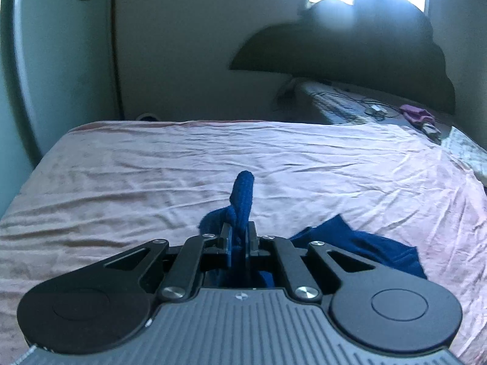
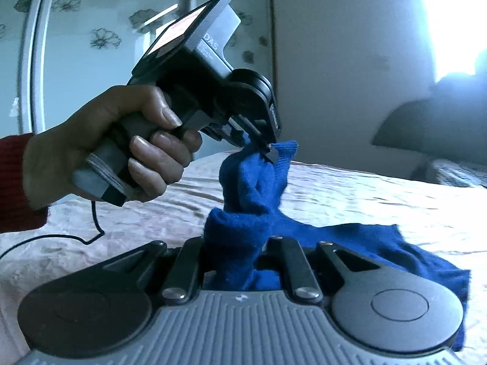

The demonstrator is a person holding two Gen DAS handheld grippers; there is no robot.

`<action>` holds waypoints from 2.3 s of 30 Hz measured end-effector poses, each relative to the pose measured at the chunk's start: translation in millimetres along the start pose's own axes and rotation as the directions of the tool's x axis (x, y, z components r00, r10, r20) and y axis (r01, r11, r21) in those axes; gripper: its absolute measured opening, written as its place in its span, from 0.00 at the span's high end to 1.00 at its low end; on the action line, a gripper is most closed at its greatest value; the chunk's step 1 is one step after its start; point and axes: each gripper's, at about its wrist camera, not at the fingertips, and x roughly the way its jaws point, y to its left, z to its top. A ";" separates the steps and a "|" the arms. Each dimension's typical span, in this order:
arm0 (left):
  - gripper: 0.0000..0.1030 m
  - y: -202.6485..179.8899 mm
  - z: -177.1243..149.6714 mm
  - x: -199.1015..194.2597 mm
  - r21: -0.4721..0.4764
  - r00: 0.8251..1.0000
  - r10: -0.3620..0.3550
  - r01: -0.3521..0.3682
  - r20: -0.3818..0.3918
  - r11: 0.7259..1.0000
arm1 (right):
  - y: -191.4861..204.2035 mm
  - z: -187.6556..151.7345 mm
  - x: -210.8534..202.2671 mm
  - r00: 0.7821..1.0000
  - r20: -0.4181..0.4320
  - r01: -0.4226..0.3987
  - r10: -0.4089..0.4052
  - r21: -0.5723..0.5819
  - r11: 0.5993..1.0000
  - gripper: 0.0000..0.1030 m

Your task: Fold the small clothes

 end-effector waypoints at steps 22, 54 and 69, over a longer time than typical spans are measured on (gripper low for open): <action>0.93 -161.4 -4.6 67.5 0.239 0.995 -0.073 0.087 -0.066 0.967 | -93.0 -23.4 -41.5 0.987 -0.051 0.163 -0.155 0.229 0.960 0.88; 0.76 -213.6 -45.4 121.7 0.339 0.992 -0.014 0.056 -0.123 0.939 | -165.7 -73.2 -42.2 0.985 -0.172 0.110 -0.008 0.591 0.799 0.87; 0.18 -193.5 -19.3 87.8 0.291 0.999 -0.018 0.008 0.030 0.957 | -176.5 -93.7 -42.1 0.985 -0.168 0.083 0.043 0.670 0.738 0.84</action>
